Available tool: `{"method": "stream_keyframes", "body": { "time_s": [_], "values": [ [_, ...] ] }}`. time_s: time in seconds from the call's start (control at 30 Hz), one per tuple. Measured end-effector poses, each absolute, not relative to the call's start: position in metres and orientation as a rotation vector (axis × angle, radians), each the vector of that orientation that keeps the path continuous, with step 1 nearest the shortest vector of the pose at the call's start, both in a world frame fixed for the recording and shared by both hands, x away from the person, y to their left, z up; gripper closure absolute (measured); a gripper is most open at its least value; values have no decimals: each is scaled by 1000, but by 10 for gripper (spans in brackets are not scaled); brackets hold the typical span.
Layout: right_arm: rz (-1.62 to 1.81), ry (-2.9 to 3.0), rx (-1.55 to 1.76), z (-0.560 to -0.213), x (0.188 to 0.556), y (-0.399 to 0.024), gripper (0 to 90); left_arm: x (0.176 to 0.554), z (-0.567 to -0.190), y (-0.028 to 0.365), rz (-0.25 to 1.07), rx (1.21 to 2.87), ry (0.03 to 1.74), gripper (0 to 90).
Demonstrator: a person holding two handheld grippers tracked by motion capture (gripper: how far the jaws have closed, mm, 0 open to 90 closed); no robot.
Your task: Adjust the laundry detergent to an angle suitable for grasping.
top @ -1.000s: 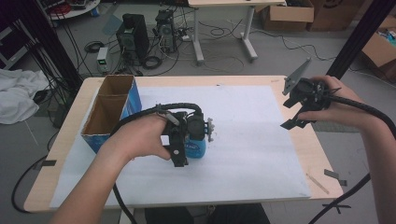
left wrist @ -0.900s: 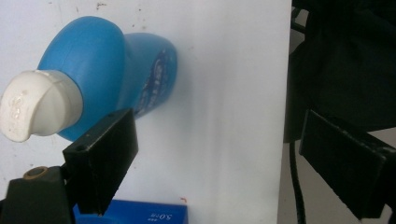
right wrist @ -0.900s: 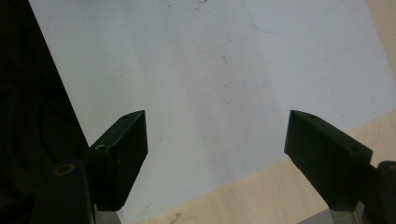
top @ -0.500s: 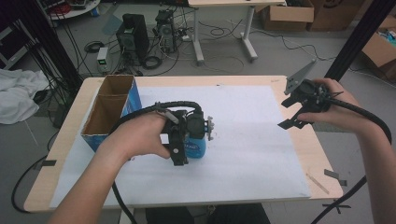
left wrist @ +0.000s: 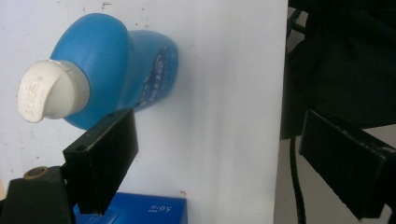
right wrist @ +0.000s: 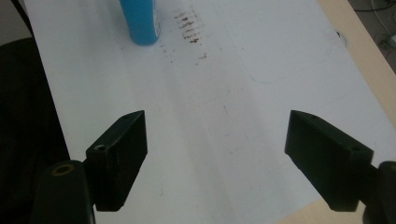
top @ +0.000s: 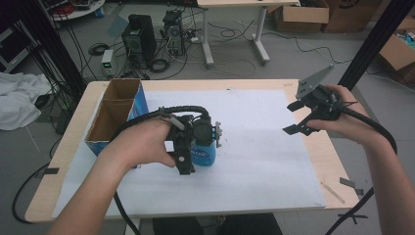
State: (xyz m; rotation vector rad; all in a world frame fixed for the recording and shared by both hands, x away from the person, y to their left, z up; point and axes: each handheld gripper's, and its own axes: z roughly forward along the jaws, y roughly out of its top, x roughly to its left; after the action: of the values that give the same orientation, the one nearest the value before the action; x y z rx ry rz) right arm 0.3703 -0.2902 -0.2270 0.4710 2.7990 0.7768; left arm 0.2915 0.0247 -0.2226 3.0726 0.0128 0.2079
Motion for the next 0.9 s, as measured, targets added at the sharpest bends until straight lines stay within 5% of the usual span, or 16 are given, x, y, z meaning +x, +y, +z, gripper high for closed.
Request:
{"method": "stream_keyframes", "body": {
  "time_s": [0.9],
  "values": [
    [882,2789,440,-258,376,-237,207,286,-220,32,213,3070,28,124]
  ]
}}
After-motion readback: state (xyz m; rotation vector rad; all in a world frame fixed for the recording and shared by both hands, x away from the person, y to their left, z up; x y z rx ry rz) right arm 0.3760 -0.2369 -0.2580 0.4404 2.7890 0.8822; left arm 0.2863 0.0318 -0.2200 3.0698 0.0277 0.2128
